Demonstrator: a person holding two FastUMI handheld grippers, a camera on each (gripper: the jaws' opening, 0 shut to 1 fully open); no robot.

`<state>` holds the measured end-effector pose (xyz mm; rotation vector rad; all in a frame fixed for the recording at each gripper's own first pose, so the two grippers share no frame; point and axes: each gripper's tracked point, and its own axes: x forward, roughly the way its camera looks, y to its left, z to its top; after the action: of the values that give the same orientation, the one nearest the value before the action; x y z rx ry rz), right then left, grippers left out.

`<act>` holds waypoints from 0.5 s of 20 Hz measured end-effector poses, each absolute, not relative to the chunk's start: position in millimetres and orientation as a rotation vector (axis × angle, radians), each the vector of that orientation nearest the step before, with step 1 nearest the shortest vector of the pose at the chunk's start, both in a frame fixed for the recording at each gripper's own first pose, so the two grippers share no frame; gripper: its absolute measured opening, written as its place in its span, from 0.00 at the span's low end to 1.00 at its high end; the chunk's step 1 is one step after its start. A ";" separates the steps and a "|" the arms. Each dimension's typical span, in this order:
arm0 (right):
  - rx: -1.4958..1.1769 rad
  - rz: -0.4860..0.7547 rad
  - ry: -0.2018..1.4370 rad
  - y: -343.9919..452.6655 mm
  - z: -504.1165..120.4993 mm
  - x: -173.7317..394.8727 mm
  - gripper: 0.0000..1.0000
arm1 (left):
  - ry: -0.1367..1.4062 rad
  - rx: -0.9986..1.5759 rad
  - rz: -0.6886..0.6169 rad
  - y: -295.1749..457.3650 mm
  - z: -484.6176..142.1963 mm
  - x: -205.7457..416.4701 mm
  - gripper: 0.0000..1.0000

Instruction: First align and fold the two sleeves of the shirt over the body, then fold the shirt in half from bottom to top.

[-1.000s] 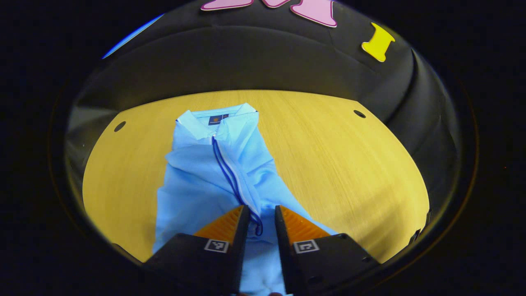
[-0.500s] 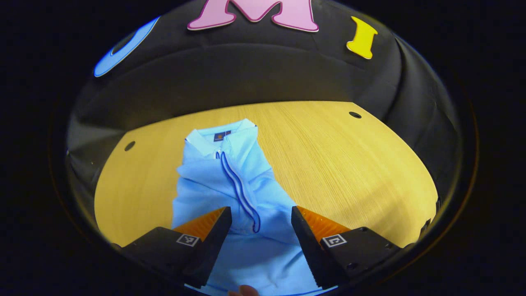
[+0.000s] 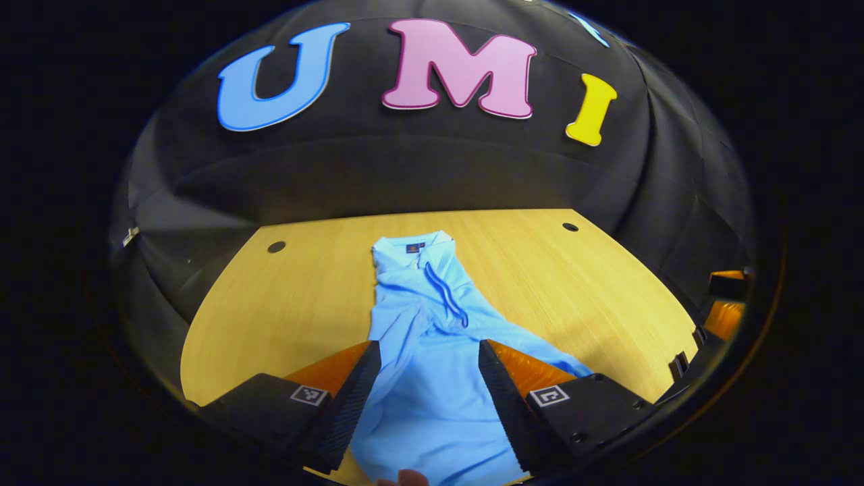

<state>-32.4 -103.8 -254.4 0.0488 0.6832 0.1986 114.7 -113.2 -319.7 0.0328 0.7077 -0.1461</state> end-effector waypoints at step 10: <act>0.060 0.262 0.968 -73.2 -350.0 -114.6 0.98 | 0.934 -0.072 -0.041 -58.6 -373.7 -44.6 0.96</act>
<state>-114.6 -73.2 -350.0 0.0598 0.9675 0.2621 -44.6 -58.6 -373.7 -0.0723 0.9341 -0.0414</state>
